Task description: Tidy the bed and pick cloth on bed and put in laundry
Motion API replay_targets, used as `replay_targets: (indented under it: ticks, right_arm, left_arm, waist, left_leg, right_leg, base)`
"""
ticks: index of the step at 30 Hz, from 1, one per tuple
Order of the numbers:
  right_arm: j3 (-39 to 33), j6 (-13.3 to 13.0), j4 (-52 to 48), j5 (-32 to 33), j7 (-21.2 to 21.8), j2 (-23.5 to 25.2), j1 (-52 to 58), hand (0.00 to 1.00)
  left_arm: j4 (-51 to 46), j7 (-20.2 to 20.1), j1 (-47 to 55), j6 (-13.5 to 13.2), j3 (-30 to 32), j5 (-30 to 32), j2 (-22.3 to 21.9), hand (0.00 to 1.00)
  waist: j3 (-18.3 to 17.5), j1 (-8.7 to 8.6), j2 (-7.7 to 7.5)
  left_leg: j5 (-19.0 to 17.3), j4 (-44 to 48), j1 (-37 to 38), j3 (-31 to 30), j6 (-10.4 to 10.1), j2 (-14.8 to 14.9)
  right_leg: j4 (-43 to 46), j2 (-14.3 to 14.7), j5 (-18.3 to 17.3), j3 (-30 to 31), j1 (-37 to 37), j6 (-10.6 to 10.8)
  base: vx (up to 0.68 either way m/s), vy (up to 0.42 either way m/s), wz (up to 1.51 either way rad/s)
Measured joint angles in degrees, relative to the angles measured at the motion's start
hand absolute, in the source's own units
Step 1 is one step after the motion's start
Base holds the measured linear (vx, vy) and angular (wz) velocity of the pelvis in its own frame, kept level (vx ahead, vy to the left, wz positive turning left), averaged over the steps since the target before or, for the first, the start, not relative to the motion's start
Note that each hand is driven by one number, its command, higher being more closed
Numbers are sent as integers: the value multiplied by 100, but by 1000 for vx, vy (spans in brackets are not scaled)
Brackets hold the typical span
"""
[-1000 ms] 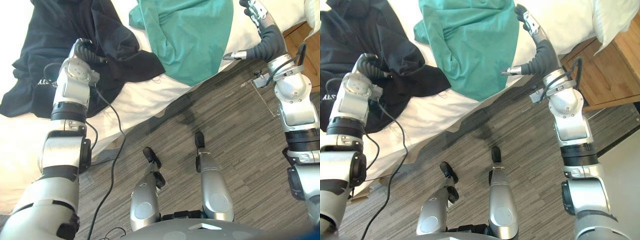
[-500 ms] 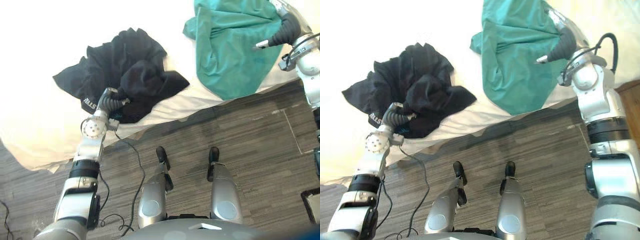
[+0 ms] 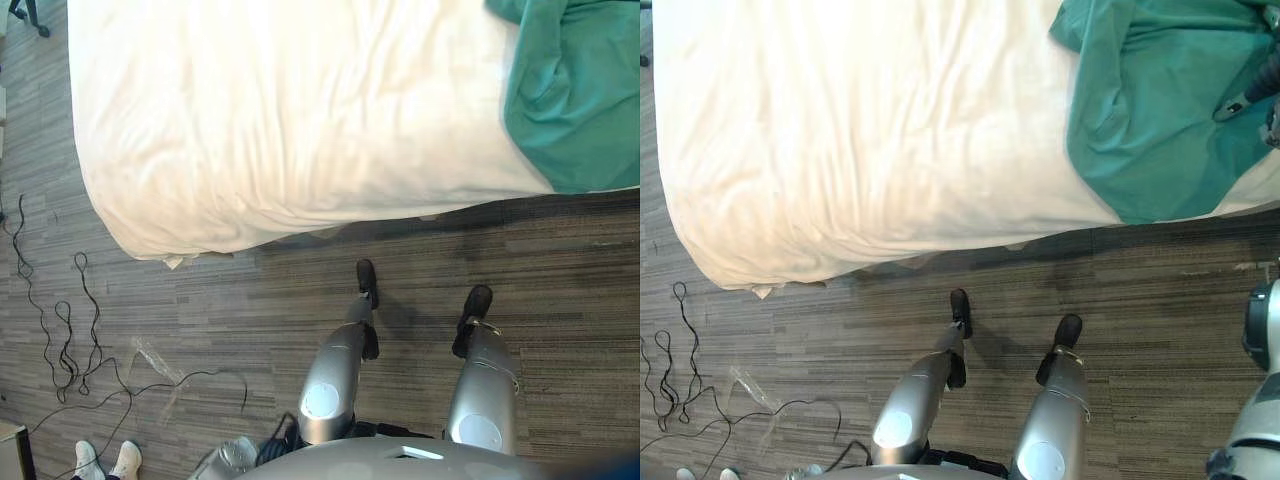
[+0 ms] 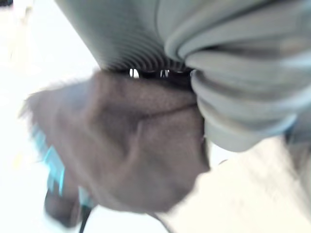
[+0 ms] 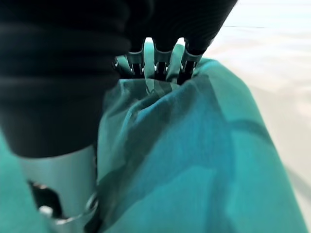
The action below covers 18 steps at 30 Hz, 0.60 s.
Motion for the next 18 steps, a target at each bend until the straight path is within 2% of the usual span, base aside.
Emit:
replay_targets:
  ticks: [3, 10, 15, 18]
  right_arm:
    - [-44, 43, 6, -72, 92, -49, -6, 100]
    - [-238, 59, 0, -118, 339, 7, 88, 100]
    - [-1005, -30, 48, 910, 377, 343, 745, 100]
    - [-1968, -337, 111, 1889, 324, 925, 1507, 100]
  left_arm:
    - [43, 43, -1, -129, -90, -9, -96, 100]
    - [43, 363, -6, -433, -31, 6, -139, 100]
    - [41, 485, -5, -629, 239, 200, -161, 100]
    - [44, 489, 18, -623, 457, 427, -209, 100]
  waist:
    - [-24, 84, 32]
    - [-23, 87, 29]
    - [-10, 2, 10]
    - [51, -161, -72]
  left_leg:
    - [-16, 0, 14, 19, 10, -33]
    - [51, 1, 242, 19, 90, -48]
    - [51, 1, 619, 33, 90, -110]
    - [19, 2, 955, 59, 45, -98]
  right_leg:
    - [-121, -40, 126, 17, 51, 50]
    - [-202, -56, 211, -32, 345, 124]
    - [-223, -80, 129, -52, 776, 214]
    - [-397, -48, 122, -138, 1230, 218]
  base:
    - [-13, 14, -3]
    - [59, -25, 2]
    - [95, -36, 4]
    - [74, -38, 0]
